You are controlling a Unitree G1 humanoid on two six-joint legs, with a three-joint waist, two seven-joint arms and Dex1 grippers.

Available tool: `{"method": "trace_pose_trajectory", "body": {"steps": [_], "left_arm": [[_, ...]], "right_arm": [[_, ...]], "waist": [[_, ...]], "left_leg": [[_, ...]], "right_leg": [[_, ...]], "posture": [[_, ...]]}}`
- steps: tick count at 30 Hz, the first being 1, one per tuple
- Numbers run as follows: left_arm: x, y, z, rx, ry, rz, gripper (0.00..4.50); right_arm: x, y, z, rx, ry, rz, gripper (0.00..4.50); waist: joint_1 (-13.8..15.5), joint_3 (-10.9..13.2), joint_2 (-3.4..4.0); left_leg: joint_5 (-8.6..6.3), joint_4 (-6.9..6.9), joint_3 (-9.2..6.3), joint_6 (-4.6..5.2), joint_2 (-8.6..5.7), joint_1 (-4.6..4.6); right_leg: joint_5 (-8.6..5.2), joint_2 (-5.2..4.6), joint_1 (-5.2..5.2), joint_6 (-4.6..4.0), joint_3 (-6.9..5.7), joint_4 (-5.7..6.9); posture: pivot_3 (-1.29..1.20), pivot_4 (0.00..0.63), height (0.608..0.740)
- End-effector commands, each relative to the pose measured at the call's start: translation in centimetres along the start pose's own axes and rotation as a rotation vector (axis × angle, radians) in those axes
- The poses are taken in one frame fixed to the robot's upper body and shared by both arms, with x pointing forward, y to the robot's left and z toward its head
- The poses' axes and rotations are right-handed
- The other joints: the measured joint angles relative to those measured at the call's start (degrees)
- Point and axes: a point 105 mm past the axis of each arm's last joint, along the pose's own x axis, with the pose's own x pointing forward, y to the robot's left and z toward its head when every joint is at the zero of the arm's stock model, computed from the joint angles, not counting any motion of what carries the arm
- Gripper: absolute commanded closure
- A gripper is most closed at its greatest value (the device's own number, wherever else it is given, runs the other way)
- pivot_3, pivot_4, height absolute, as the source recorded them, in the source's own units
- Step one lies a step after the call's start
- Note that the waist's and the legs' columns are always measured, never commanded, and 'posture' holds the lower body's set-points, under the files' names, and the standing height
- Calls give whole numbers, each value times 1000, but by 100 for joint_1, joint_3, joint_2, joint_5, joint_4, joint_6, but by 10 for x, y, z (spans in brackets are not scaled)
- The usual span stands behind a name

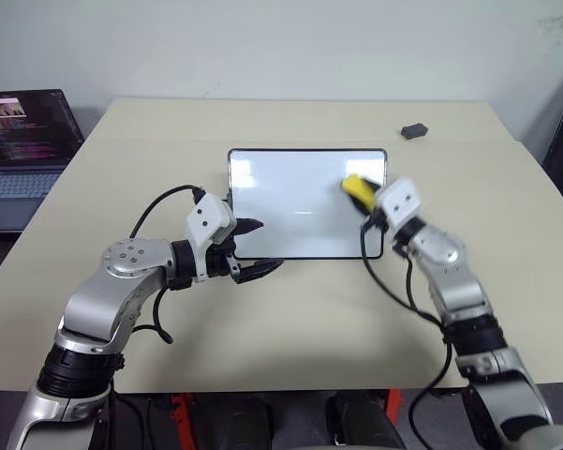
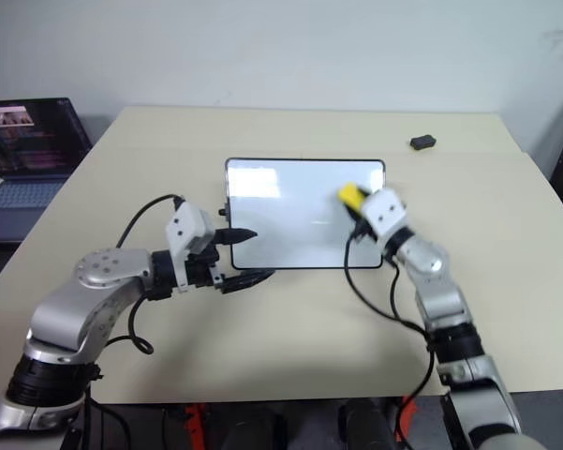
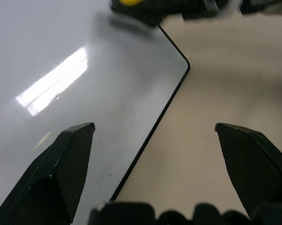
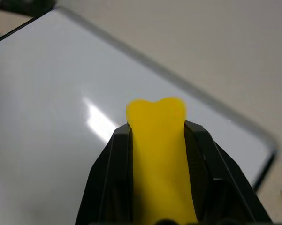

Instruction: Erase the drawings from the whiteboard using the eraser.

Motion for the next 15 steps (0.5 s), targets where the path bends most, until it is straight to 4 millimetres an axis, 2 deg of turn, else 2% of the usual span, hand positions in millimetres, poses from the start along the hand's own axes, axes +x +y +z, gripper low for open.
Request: {"method": "trace_pose_trajectory", "body": {"steps": [1, 5, 12, 15], "left_arm": [[-2, 0, 13, 44, -36, 6, 0], [-1, 0, 13, 44, -39, 3, 0], [-1, 0, 12, 44, -39, 3, 0], [-1, 0, 11, 43, -39, 0, 0]], "right_arm": [[3, -7, -13, -49, 47, -52, 3383], [1, 14, -34, -40, 124, 34, 3383], [-26, 70, -55, 2, 223, 277, 3387], [-34, 82, -60, 13, 256, 330, 3388]], "waist": [[13, -1, -1], [17, -1, 1], [-14, -6, -3], [-18, -6, -3]], "left_leg": [[0, -7, 0, 0, 0, 0], [0, -34, 2, 0, 0, -7], [0, -60, 6, 0, 6, 8], [1, -59, 5, 0, 5, 12]], "right_leg": [[0, 0, 1, 0, -1, -10], [0, -3, -2, -1, 0, -40], [1, -2, 5, -1, 0, -57], [2, -2, 10, -1, 0, -55]], "posture": [[0, 150, 740], [0, 150, 740], [0, 150, 740], [0, 150, 740]]}}
